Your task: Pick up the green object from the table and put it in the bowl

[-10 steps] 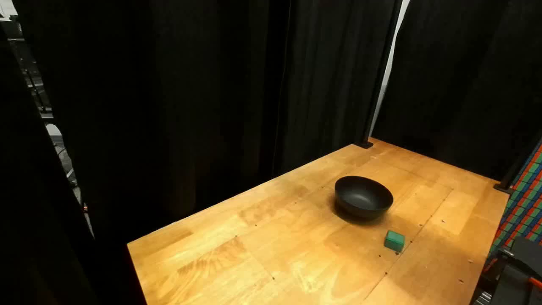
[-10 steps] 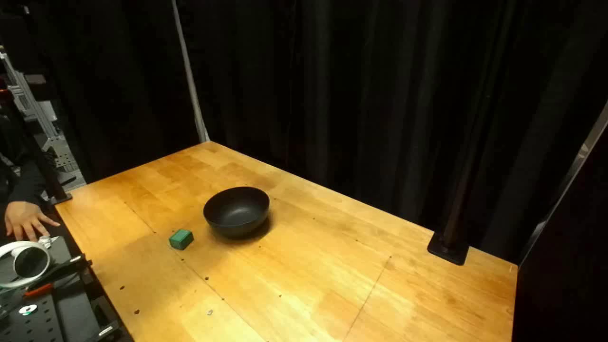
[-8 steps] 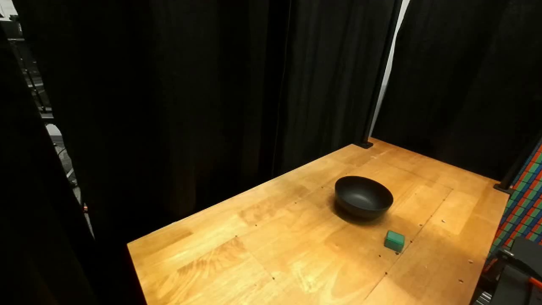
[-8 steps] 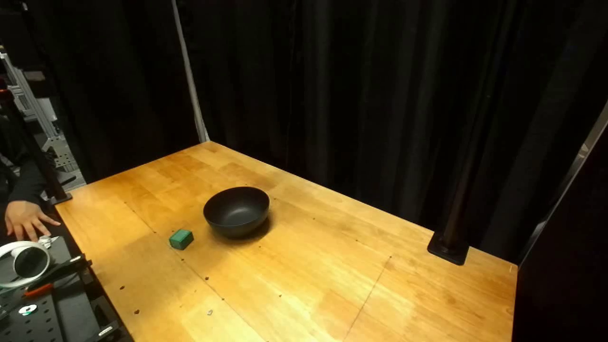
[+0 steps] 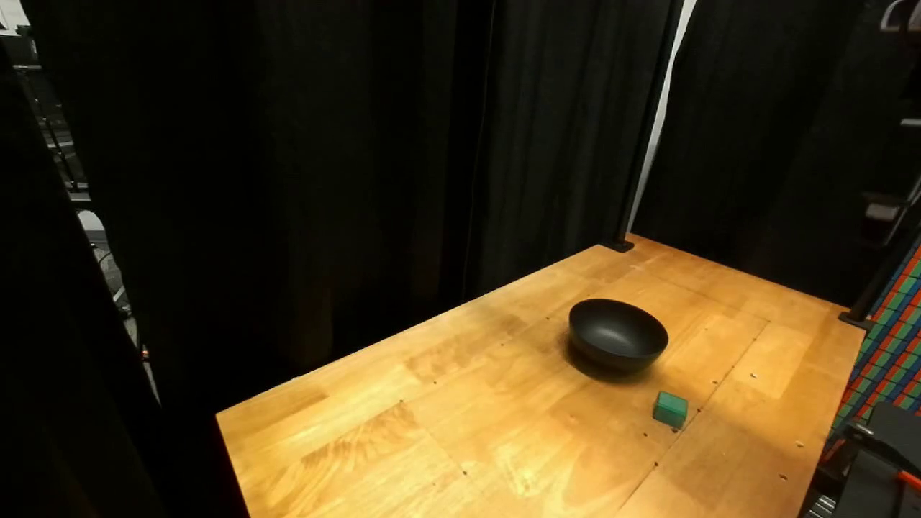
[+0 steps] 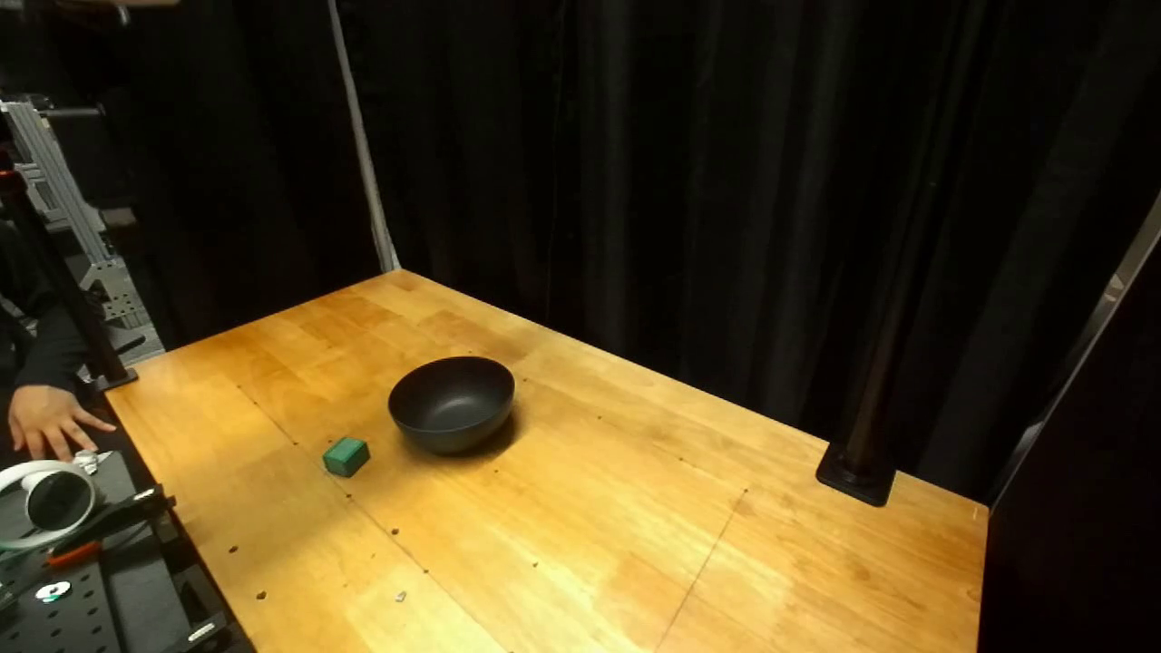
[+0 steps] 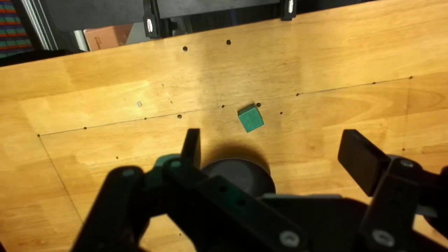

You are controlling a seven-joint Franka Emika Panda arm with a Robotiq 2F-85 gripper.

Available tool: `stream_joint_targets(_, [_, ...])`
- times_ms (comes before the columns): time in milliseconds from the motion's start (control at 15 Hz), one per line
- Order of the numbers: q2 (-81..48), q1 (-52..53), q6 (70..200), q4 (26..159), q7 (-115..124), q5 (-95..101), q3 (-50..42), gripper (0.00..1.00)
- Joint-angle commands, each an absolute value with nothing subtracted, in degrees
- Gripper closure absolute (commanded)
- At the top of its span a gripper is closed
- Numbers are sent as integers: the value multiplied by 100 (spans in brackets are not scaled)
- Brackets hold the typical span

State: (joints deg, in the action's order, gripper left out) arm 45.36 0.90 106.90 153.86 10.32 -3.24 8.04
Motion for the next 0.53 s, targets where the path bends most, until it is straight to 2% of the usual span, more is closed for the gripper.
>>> stream_joint_targets(0, [3959,239,12045,16038,1365,-254,1239,0])
stream_joint_targets(467, [1652,49,14753,15993,2443,145,1736,0])
